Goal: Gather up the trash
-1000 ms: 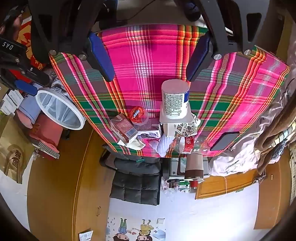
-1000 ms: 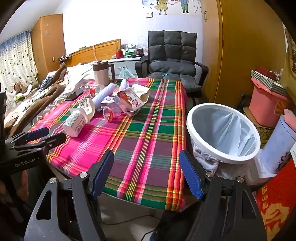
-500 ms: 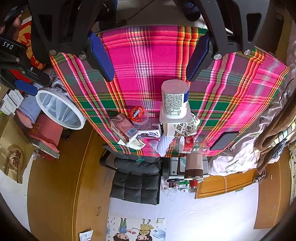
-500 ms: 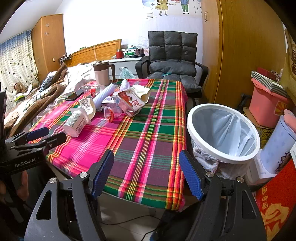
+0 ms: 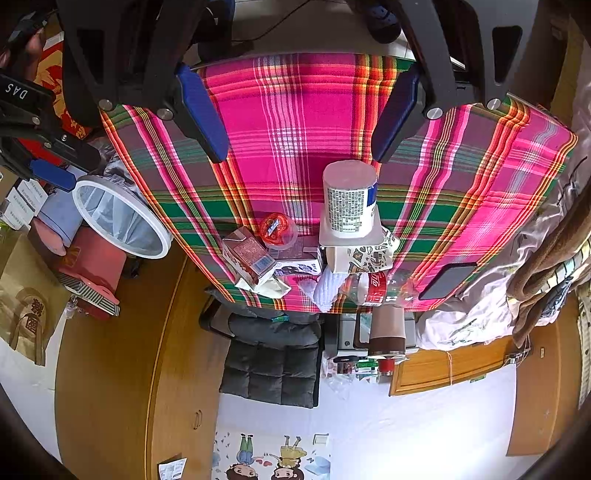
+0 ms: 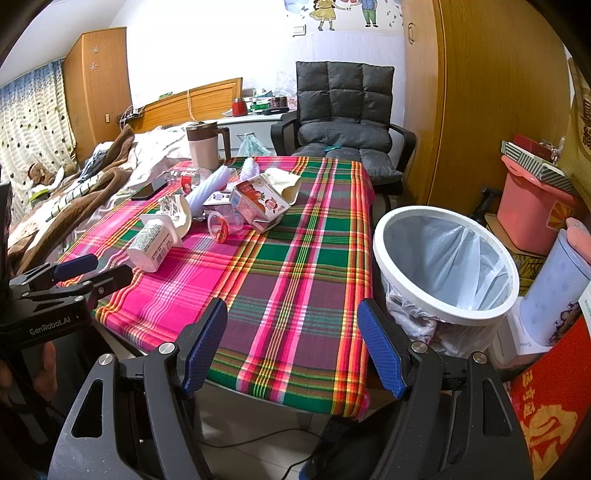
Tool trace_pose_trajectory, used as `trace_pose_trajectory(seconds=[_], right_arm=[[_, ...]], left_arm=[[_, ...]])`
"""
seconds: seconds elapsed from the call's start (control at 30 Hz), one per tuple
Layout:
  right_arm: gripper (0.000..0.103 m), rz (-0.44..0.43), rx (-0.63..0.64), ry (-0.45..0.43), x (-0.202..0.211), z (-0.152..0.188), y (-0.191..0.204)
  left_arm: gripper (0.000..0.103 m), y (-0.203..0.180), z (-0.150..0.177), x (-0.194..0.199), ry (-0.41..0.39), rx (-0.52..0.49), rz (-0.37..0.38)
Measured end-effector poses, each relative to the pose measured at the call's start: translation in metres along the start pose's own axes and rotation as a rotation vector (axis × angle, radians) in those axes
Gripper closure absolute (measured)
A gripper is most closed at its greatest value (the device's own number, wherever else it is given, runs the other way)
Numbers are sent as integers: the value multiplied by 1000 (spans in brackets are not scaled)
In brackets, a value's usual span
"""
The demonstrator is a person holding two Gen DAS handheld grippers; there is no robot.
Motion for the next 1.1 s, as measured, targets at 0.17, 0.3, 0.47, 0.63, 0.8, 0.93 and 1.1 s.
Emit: trace_pose_trajectory(seconds=[0.17, 0.3, 0.47, 0.63, 0.8, 0.93, 1.1], right_arm=[[29, 0, 0, 0, 0, 0, 0], [29, 0, 0, 0, 0, 0, 0], [29, 0, 0, 0, 0, 0, 0], [29, 0, 0, 0, 0, 0, 0], [29, 0, -1, 1, -1, 0, 0], [29, -1, 0, 1, -1, 0, -1], [29, -1, -1, 1, -2, 1, 0]], left_arm=[[24, 0, 0, 0, 0, 0, 0], [24, 0, 0, 0, 0, 0, 0], [24, 0, 0, 0, 0, 0, 0], [24, 0, 0, 0, 1, 0, 0], [24, 0, 1, 0, 1, -1, 0], [24, 0, 1, 0, 0, -1, -2], [24, 1, 4, 0, -3, -5, -5]])
Point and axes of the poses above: each gripper's, at about its wrist camera, not at the fingertips, and x roughly against the way its jaws point, y to its left, z to its underside, the point moved 5 cm from there along -x, roughly the way its jaws point, and after that the axes turned 7 degrees about -y, right-handed, at the moved point
